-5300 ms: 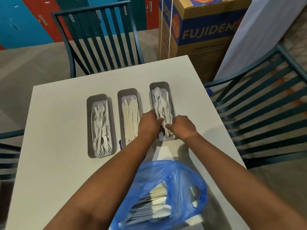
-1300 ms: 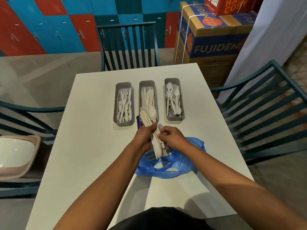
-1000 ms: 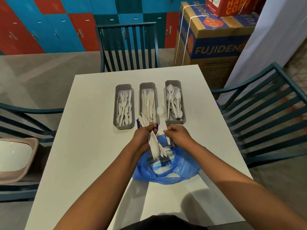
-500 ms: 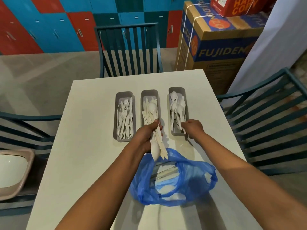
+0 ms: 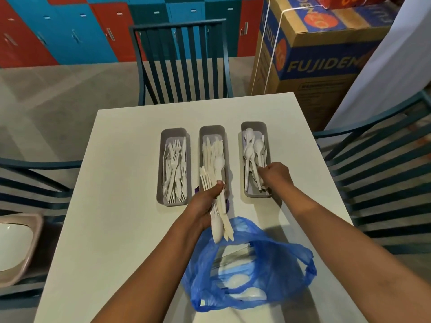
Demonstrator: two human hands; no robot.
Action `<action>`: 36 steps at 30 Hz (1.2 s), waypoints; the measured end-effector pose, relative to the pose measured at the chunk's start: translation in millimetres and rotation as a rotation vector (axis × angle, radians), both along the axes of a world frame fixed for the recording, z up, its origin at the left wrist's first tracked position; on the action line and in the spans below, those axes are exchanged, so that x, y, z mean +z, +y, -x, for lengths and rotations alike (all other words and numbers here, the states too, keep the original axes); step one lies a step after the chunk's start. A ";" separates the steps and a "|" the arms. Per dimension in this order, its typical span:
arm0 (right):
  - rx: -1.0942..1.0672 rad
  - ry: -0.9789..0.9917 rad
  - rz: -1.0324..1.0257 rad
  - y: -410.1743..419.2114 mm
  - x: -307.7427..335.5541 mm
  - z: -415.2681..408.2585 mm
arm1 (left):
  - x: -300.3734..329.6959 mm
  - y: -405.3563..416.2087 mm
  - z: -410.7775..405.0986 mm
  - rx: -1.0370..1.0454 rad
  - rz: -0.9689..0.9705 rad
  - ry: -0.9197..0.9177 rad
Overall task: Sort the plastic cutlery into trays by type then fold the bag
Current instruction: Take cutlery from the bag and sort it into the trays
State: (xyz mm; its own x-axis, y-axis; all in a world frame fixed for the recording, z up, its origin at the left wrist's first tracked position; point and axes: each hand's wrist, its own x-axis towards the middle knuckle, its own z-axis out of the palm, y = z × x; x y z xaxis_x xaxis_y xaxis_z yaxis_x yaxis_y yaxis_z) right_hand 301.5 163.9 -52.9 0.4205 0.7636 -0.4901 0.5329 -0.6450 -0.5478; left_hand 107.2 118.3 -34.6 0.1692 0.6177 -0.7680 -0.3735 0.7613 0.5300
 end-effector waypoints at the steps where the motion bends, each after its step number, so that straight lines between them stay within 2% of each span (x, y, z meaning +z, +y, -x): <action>1: 0.039 -0.066 0.038 -0.3 -1.6 0.8 | -1.5 0.8 0.2 -0.003 -0.003 -0.001; 3: 0.100 -0.218 0.046 -3.6 0.9 3.0 | -2.2 1.5 0.3 -0.008 -0.001 -0.003; 5: 0.103 -0.207 -0.036 -7.4 7.4 9.2 | -3.3 2.5 -1.5 -0.006 -0.003 0.004; 7: 0.095 0.056 -0.099 -11.6 16.6 22.3 | -2.9 3.9 -5.6 -0.011 -0.012 0.022; 10: 0.221 0.393 0.031 -27.0 36.6 47.2 | -1.1 6.8 -12.8 -0.014 -0.002 0.019; 12: 0.333 0.481 0.077 -37.6 40.0 55.2 | -0.6 9.4 -16.0 0.013 0.002 0.014; 15: 0.366 0.526 -0.016 -46.6 34.5 52.0 | -0.6 9.2 -18.1 0.014 -0.002 0.055; 19: 0.332 0.472 -0.061 -46.8 32.2 45.9 | 1.7 4.5 -20.6 -0.020 -0.036 0.089; 24: 0.162 0.302 -0.158 -26.9 31.9 30.1 | 6.8 4.9 -22.3 -0.023 -0.053 0.058; 28: 0.180 0.142 -0.099 -2.7 31.4 13.3 | 10.4 5.9 -22.2 -0.062 -0.019 0.018; 36: 0.141 0.045 -0.047 36.2 24.6 11.4 | 6.0 15.7 -12.4 -0.037 0.067 -0.129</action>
State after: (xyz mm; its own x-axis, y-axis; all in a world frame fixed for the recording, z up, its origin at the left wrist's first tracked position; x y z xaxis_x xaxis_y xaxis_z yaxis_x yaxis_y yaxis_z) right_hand 290.2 200.1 -28.3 0.2858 0.8361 -0.4683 0.5910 -0.5385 -0.6006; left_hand 119.6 134.0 -28.6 0.2908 0.5576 -0.7775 -0.4064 0.8076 0.4273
